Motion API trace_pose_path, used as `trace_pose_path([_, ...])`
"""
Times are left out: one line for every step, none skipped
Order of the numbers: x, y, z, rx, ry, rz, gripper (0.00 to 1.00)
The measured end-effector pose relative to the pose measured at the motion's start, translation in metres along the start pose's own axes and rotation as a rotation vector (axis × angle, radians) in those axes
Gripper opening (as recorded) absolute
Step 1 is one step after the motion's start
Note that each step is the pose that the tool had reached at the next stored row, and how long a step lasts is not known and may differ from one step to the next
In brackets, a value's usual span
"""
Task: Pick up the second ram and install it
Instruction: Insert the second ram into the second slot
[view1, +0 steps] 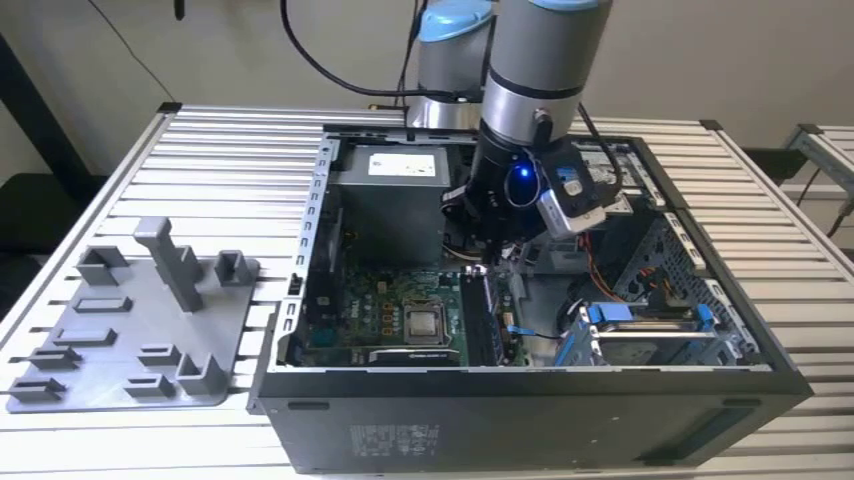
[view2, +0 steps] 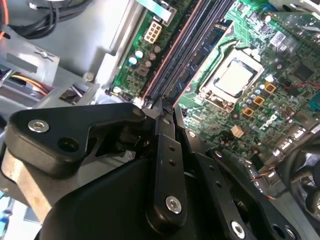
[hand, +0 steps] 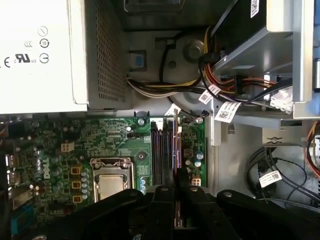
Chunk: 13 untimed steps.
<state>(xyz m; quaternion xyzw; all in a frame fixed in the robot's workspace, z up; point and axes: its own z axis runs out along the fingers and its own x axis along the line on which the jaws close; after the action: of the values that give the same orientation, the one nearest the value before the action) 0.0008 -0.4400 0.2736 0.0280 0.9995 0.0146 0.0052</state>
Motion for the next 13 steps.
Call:
trace_pose_path([0.0007, -0.0009, 0.0012, 0.0, 0.0018, 0.0, 0.14])
trace_pose_path([0.0019, -0.0015, 0.0027, -0.0001, 0.0019, 0.0, 0.14])
trace_pose_path([0.0032, -0.0022, 0.0043, -0.0001, 0.0019, 0.0, 0.14])
trace_pose_path([0.0043, -0.0028, 0.0056, 0.0001, 0.0025, 0.0, 0.14])
trace_pose_path([0.0052, -0.0032, 0.0062, 0.0003, 0.0043, 0.0, 0.14])
trace_pose_path([0.006, -0.0033, 0.0063, 0.0006, 0.008, 0.0, 0.14])
trace_pose_path([0.0067, -0.0033, 0.0065, 0.0009, 0.0128, 0.0, 0.14])
trace_pose_path([0.0069, -0.0034, 0.007, 0.001, 0.0183, 0.0, 0.14])
trace_pose_path([0.0072, -0.0035, 0.0077, 0.0013, 0.0241, 0.0, 0.14])
trace_pose_path([0.0079, -0.0036, 0.0086, 0.0017, 0.0277, 0.001, 0.14])
trace_pose_path([0.0081, -0.0037, 0.0098, 0.002, 0.0297, 0.001, 0.14])
trace_pose_path([0.0084, -0.0038, 0.0115, 0.002, 0.0305, 0.001, 0.14])
trace_pose_path([0.0087, -0.0039, 0.0133, 0.002, 0.0306, 0.001, 0.14])
